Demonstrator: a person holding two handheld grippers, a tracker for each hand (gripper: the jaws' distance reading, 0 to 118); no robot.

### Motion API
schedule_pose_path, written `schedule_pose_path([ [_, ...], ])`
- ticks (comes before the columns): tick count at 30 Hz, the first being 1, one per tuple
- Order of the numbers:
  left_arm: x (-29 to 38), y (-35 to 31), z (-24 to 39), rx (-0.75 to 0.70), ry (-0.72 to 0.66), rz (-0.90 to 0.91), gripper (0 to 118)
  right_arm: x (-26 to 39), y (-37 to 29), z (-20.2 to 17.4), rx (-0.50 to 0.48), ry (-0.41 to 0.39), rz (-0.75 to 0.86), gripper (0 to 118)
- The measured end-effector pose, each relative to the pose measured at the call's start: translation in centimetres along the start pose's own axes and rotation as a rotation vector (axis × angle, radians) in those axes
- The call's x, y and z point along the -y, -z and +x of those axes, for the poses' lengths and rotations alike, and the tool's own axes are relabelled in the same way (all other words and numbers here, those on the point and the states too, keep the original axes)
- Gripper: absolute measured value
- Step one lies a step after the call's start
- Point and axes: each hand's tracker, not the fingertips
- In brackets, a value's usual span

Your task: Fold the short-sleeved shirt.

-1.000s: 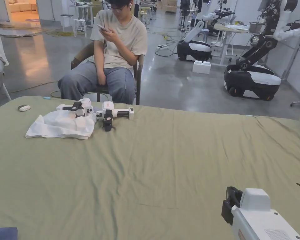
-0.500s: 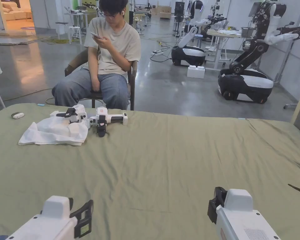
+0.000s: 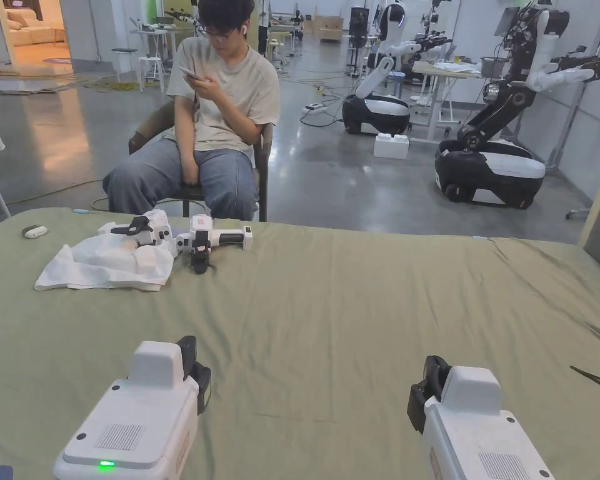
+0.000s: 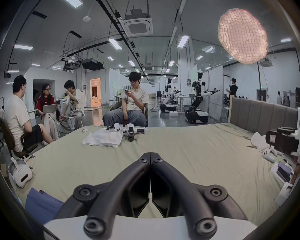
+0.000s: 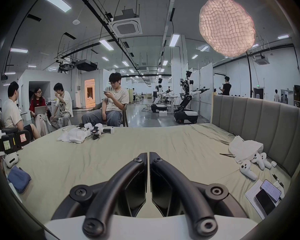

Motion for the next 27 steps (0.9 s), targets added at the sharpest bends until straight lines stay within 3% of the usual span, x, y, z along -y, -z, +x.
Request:
schedule_pose_path([
  [22, -0.51, -0.38, -0.42, 0.000, -0.023, -0.024, 1, -0.32, -0.21, -0.27, -0.004, -0.004, -0.009, 1],
  [24, -0.67, -0.36, -0.52, -0.001, -0.029, -0.027, 13, -0.38, -0.09, -0.28, -0.004, -0.002, -0.012, 10],
  [25, -0.71, -0.37, -0.52, -0.002, -0.033, -0.028, 23, -0.35, -0.02, -0.30, 0.000, -0.002, -0.014, 23],
  [26, -0.72, -0.38, -0.52, -0.003, -0.034, -0.027, 40, -0.31, 0.01, -0.32, 0.006, -0.009, -0.013, 47],
  [27, -0.69, -0.35, -0.67, -0.003, -0.036, -0.027, 48, -0.29, 0.03, -0.35, 0.012, -0.016, -0.010, 58],
])
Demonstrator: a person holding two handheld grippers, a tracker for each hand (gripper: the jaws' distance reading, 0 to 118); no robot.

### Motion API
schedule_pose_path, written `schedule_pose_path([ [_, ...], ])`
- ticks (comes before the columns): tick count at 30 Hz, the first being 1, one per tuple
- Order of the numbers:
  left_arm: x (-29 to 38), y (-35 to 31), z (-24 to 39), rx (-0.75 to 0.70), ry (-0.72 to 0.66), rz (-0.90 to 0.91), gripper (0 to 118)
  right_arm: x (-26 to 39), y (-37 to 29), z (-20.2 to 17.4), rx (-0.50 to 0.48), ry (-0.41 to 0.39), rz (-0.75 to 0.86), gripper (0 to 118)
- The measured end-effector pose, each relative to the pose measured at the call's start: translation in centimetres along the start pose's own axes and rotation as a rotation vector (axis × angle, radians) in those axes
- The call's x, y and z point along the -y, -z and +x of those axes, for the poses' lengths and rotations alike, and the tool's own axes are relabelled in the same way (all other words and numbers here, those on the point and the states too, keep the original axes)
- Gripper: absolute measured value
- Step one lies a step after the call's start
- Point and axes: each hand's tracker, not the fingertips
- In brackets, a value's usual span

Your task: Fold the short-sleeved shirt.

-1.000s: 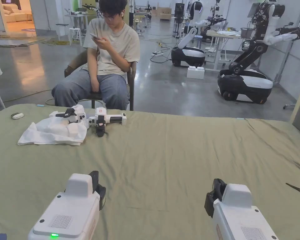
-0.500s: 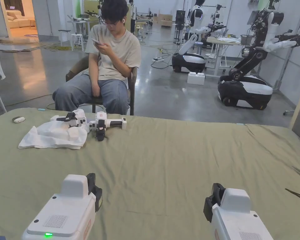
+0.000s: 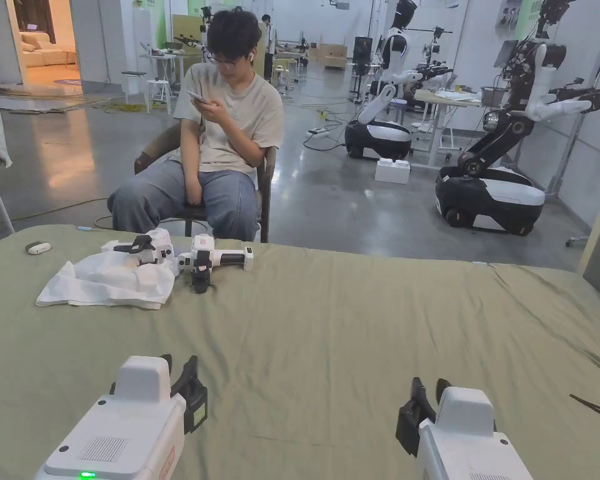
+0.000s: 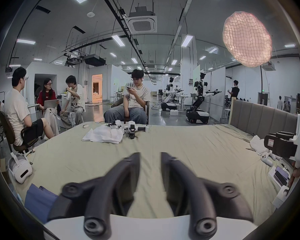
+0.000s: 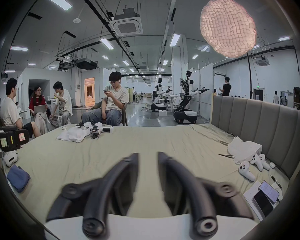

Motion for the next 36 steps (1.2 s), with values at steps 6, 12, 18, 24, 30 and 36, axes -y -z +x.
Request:
schedule_pose_path([
  [6, 0.1, -0.1, -0.3, -0.051, 0.018, 0.040, 86, 0.1, 0.0, 0.1, 0.032, -0.004, 0.029, 83],
  [12, 0.1, 0.0, -1.2, -0.059, 0.021, 0.041, 94, -0.2, 0.1, 0.6, 0.009, 0.026, 0.030, 102],
  [18, 0.0, -0.1, -2.1, -0.055, -0.023, 0.045, 101, -1.0, 0.1, 0.4, 0.050, 0.019, 0.012, 104],
  [24, 0.2, 0.1, -2.0, -0.074, 0.009, 0.059, 107, -1.7, 0.5, -0.1, 0.026, -0.001, 0.030, 104],
  [30, 0.2, -0.2, -1.6, -0.081, 0.020, 0.094, 107, -1.8, 0.7, -0.7, 0.012, 0.068, -0.026, 104],
  [36, 0.2, -0.1, -1.6, -0.070, 0.008, 0.103, 107, -2.4, 0.8, -1.4, 0.035, 0.091, -0.060, 104],
])
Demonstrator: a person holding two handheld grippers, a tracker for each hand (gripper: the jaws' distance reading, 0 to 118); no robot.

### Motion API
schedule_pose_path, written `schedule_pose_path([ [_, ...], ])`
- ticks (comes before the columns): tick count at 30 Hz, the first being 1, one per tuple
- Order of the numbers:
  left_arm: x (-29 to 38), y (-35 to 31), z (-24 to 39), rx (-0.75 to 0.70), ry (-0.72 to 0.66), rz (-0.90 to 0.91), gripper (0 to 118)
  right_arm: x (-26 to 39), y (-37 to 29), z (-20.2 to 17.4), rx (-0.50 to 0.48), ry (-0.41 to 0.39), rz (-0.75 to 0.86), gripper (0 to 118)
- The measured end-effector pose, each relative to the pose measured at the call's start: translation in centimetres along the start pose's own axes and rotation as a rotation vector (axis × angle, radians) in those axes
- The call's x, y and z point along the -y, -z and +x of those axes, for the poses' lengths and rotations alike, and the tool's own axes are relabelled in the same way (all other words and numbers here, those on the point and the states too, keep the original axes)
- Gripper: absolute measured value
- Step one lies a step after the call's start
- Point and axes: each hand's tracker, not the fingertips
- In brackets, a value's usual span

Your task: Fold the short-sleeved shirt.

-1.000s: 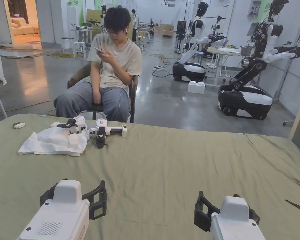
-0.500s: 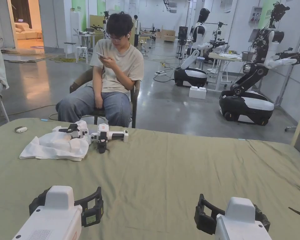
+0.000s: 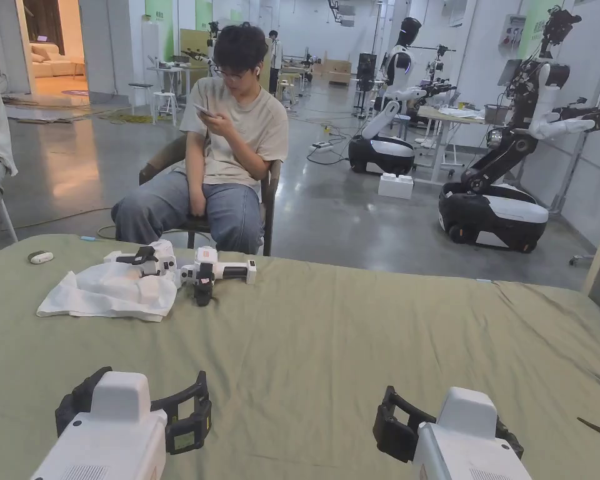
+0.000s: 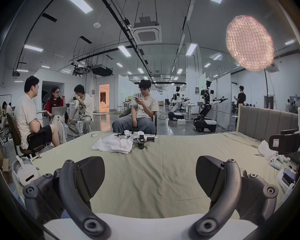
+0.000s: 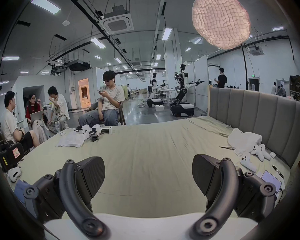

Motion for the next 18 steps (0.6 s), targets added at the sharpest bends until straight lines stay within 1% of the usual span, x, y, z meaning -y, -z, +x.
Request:
schedule_pose_path([
  [2, 0.0, 0.0, -0.1, -0.002, -0.011, 0.003, 107, -0.3, 0.1, -0.2, 0.015, 0.002, -0.019, 104],
  [4, -0.1, 0.0, -0.2, -0.005, -0.021, 0.002, 107, -0.6, 0.2, -0.3, 0.033, 0.021, -0.044, 104],
  [10, -0.3, 0.0, -0.3, -0.002, -0.042, 0.000, 107, -0.6, 0.9, -0.2, 0.043, 0.022, -0.082, 104],
  [14, -0.1, 0.1, -0.4, 0.013, -0.059, -0.003, 107, -0.4, 0.9, 0.1, 0.046, 0.045, -0.102, 104],
  [18, 0.3, 0.2, -0.5, 0.011, -0.071, -0.006, 107, 0.0, 0.7, 0.5, 0.091, 0.058, -0.101, 104],
])
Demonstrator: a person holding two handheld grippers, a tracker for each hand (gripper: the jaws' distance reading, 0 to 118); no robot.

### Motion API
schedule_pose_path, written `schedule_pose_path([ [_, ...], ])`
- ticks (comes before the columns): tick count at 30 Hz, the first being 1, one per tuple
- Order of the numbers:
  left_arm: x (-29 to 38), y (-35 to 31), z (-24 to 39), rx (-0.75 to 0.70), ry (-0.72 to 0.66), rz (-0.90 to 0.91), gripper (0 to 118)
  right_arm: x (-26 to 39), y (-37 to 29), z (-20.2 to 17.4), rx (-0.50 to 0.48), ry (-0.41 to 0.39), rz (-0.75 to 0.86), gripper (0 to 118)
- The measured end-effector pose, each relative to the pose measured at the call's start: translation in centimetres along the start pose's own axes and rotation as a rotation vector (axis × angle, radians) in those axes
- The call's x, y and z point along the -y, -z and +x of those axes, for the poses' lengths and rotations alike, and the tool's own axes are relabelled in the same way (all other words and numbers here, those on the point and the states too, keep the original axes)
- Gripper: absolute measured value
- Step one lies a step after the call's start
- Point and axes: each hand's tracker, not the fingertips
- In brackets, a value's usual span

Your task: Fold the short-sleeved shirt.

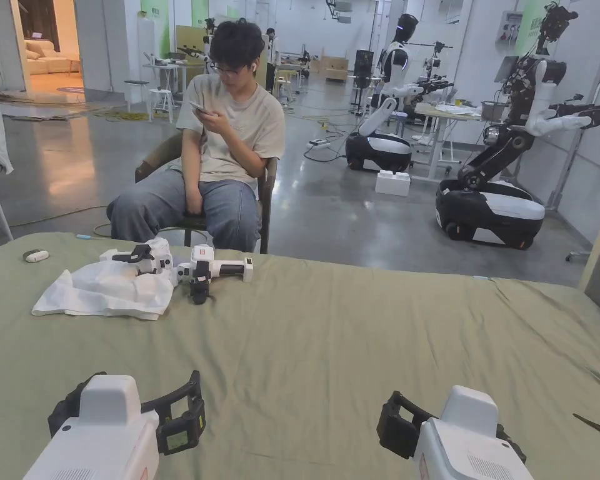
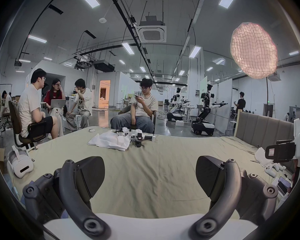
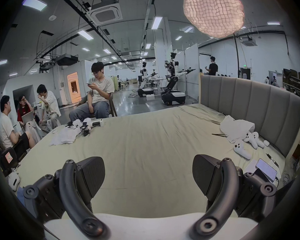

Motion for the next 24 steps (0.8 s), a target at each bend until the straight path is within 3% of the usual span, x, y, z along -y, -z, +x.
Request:
schedule_pose_path([
  [18, 0.43, -0.52, 0.51, 0.028, 0.040, 0.080, 107, 0.23, 0.66, 0.98, 0.063, 0.012, -0.012, 104],
  [24, 0.35, -0.48, 0.59, 0.036, 0.074, 0.081, 107, -0.09, 0.97, 1.11, 0.011, 0.038, -0.045, 104],
])
